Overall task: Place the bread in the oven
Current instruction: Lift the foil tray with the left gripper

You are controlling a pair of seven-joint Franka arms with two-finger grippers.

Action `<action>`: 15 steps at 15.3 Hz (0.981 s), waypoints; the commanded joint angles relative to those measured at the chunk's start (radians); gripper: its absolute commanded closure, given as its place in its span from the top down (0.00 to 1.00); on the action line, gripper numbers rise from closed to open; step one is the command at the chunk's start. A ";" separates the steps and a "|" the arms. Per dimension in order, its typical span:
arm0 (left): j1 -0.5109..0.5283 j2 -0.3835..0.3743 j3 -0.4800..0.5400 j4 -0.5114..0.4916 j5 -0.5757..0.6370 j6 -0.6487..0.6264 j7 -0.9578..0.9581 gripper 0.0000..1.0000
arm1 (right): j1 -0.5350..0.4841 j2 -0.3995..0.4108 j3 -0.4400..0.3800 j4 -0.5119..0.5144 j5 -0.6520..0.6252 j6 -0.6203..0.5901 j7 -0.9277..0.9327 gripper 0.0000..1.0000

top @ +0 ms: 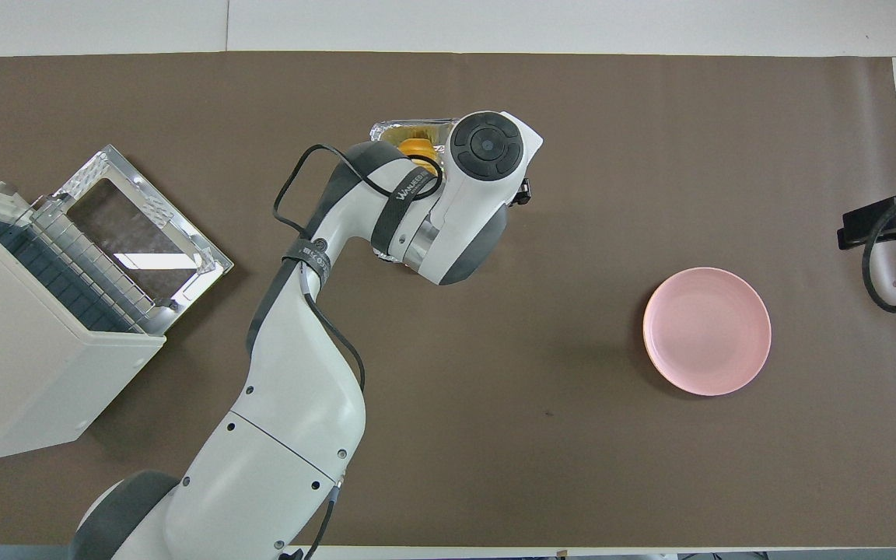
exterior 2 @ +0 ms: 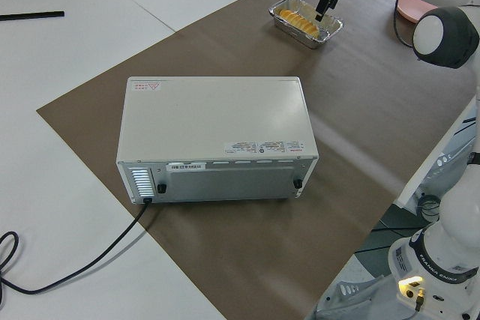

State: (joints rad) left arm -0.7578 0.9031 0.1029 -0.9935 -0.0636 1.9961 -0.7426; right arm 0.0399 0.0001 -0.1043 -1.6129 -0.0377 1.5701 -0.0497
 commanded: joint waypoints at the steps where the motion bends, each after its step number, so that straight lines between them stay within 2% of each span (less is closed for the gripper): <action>1: -0.008 0.030 0.009 0.026 -0.019 0.018 -0.029 0.71 | -0.003 0.000 0.002 0.008 0.015 -0.015 -0.029 1.00; 8: 0.006 0.030 0.015 0.013 -0.021 0.036 -0.029 0.69 | -0.003 -0.005 0.003 -0.001 0.016 -0.010 -0.030 1.00; 9: 0.006 0.028 0.015 0.009 -0.021 0.033 -0.029 0.61 | -0.003 -0.005 0.003 -0.001 0.016 -0.013 -0.030 1.00; 10: 0.006 0.028 0.015 0.009 -0.022 0.029 -0.031 0.49 | -0.003 -0.005 0.003 -0.005 0.016 -0.010 -0.032 1.00; 11: 0.006 0.027 0.014 0.007 -0.027 0.024 -0.032 0.20 | -0.003 -0.005 0.003 -0.005 0.018 -0.009 -0.035 1.00; 12: 0.006 0.027 0.015 0.007 -0.048 0.024 -0.031 0.00 | -0.003 -0.005 0.003 -0.005 0.018 -0.010 -0.036 1.00; 15: 0.021 0.027 0.018 0.007 -0.074 0.020 -0.031 0.00 | 0.017 -0.006 0.003 -0.007 0.019 -0.012 -0.035 1.00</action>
State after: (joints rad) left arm -0.7457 0.9203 0.1139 -0.9945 -0.1099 2.0144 -0.7669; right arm 0.0465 0.0001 -0.1024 -1.6132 -0.0367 1.5689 -0.0524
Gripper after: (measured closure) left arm 0.806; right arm 0.000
